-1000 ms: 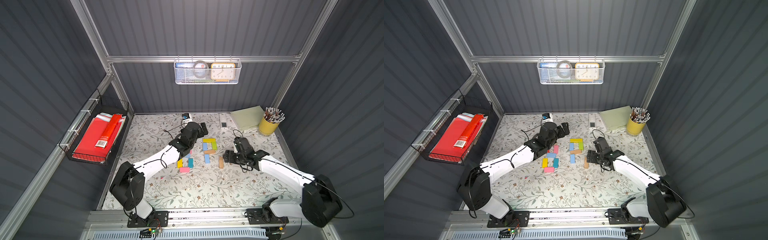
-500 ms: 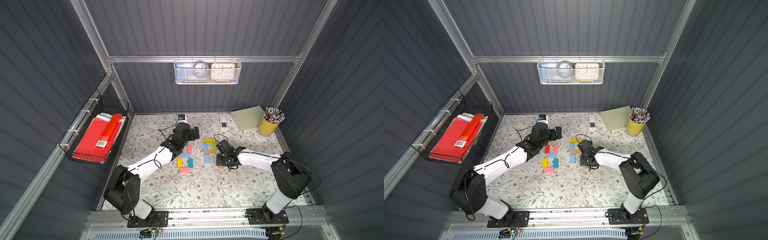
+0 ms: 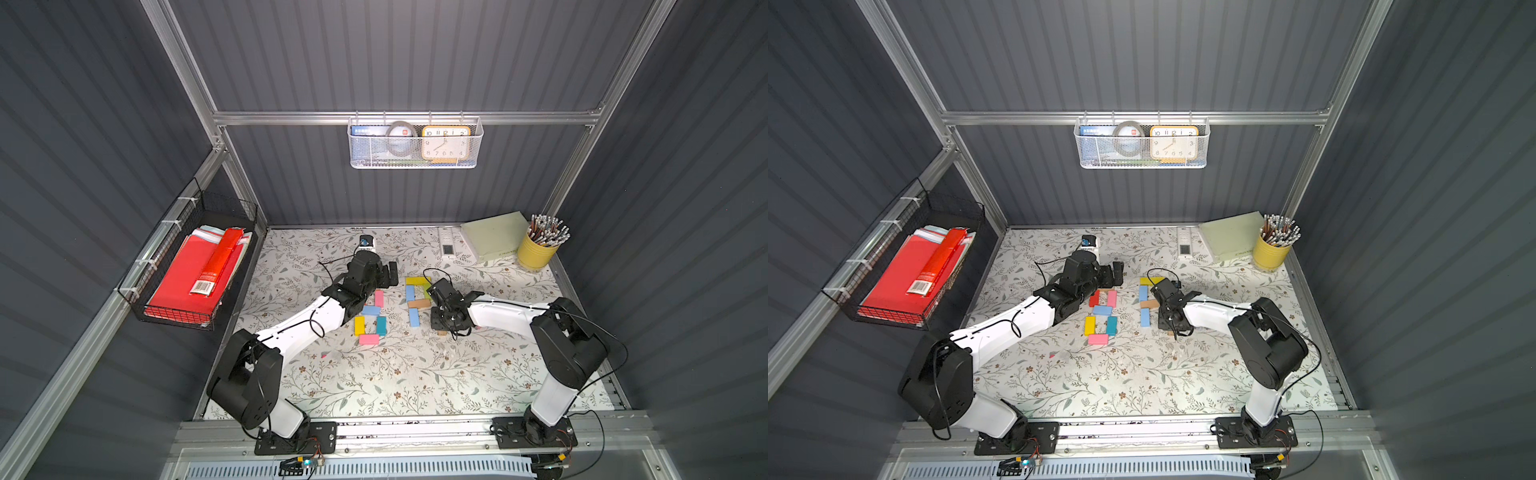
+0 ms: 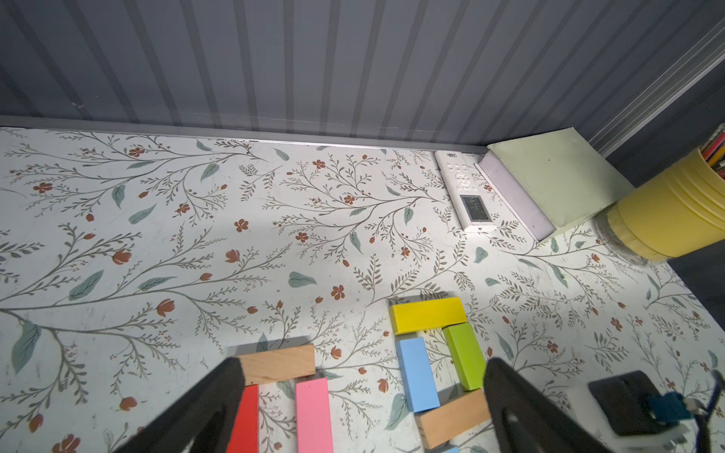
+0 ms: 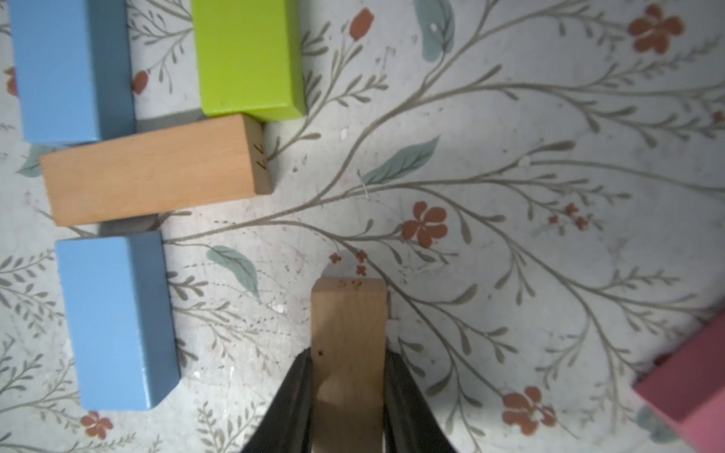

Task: Assemble the number 8 with building blocks
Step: Assemble the building block at the center of the board.

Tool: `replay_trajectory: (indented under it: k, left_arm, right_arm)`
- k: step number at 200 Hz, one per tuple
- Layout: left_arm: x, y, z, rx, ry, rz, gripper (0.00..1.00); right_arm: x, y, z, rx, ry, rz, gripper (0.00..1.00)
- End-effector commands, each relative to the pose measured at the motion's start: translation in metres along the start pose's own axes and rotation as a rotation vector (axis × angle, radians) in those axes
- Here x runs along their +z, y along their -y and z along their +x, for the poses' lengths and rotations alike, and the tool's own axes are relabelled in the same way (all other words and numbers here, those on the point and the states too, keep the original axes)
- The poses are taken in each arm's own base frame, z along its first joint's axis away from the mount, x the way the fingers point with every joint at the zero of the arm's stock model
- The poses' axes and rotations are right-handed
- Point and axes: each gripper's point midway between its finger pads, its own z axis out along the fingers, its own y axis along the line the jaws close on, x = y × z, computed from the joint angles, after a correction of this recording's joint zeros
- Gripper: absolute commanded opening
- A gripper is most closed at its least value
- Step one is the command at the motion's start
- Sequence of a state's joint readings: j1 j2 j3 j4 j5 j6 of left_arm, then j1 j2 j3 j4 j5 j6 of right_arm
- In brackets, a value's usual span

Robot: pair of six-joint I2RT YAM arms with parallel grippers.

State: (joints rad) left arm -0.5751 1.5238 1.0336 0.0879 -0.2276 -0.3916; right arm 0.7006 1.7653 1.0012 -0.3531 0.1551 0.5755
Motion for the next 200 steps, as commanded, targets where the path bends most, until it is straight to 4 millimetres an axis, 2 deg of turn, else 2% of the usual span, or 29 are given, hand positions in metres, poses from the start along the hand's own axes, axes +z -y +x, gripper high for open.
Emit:
replay_trajectory:
  k: [1,49,200]
  left_arm:
    - [-0.014,0.003,-0.013,0.017,0.044,0.022,1.0]
    - [-0.013,0.002,-0.013,0.023,0.043,0.018,0.99]
    - [-0.006,0.001,-0.006,0.032,0.023,0.009,0.99]
  right_arm:
    - [0.008,-0.012,-0.004,-0.017,-0.005,-0.017,0.24]
    - [0.013,-0.019,-0.016,-0.034,0.007,-0.011,0.23]
    - [0.024,-0.019,-0.017,-0.089,0.004,0.004,0.27]
